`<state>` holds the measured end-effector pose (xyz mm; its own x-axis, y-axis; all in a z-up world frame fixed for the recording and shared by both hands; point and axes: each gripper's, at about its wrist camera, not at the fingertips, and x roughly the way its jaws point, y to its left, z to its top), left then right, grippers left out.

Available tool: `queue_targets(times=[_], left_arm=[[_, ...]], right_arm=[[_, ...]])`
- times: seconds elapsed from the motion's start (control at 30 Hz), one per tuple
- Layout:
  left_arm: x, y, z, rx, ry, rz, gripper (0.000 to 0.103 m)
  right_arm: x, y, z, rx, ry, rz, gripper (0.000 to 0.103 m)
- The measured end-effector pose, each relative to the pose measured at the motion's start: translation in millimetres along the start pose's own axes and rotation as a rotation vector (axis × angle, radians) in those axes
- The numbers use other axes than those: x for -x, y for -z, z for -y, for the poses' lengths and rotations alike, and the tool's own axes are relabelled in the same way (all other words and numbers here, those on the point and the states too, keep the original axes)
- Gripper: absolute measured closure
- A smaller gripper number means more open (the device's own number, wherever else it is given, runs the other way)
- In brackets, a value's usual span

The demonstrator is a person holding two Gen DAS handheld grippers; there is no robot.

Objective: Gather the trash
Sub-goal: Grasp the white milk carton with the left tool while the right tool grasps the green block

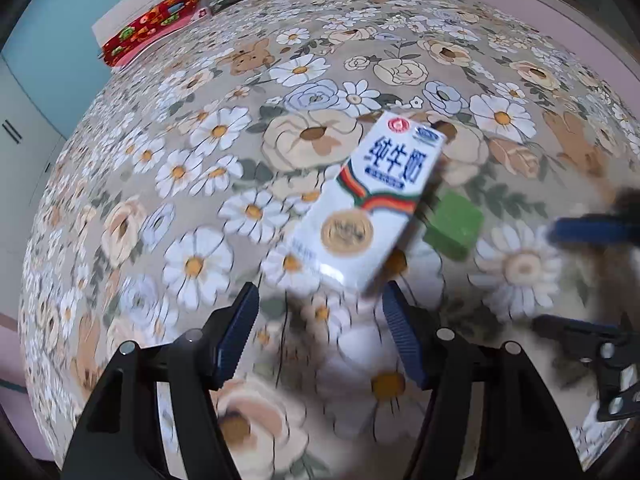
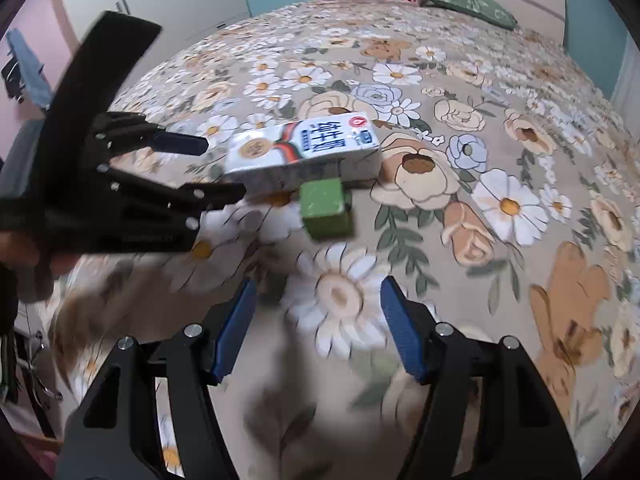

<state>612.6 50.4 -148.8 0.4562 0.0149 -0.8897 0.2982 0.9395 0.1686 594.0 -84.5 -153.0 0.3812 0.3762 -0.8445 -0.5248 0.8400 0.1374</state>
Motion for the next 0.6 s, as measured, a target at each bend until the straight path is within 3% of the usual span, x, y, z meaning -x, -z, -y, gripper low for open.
queue_targets(times=[0.3, 0.37, 0.43, 0.5, 0.6], left_arm=[[-33, -24, 5, -0.028, 0.015, -0.007, 0.038], [-37, -28, 5, -0.037, -0.015, -0.005, 0.04], [-41, -34, 1, -0.013, 0.022, -0.016, 0.049], [-42, -37, 2, -0.002, 0.036, -0.021, 0.064], [-38, -36, 14, -0.023, 0.014, -0.004, 0.078]], right_arm=[[-50, -34, 10, -0.025, 0.024, -0.015, 0.038], [-56, -40, 9, -0.018, 0.037, -0.016, 0.043], [-59, -43, 9, -0.023, 0.034, -0.011, 0.051], [-62, -45, 8, -0.027, 0.008, -0.013, 0.071], [-60, -44, 6, -0.035, 0.01, -0.013, 0.071]])
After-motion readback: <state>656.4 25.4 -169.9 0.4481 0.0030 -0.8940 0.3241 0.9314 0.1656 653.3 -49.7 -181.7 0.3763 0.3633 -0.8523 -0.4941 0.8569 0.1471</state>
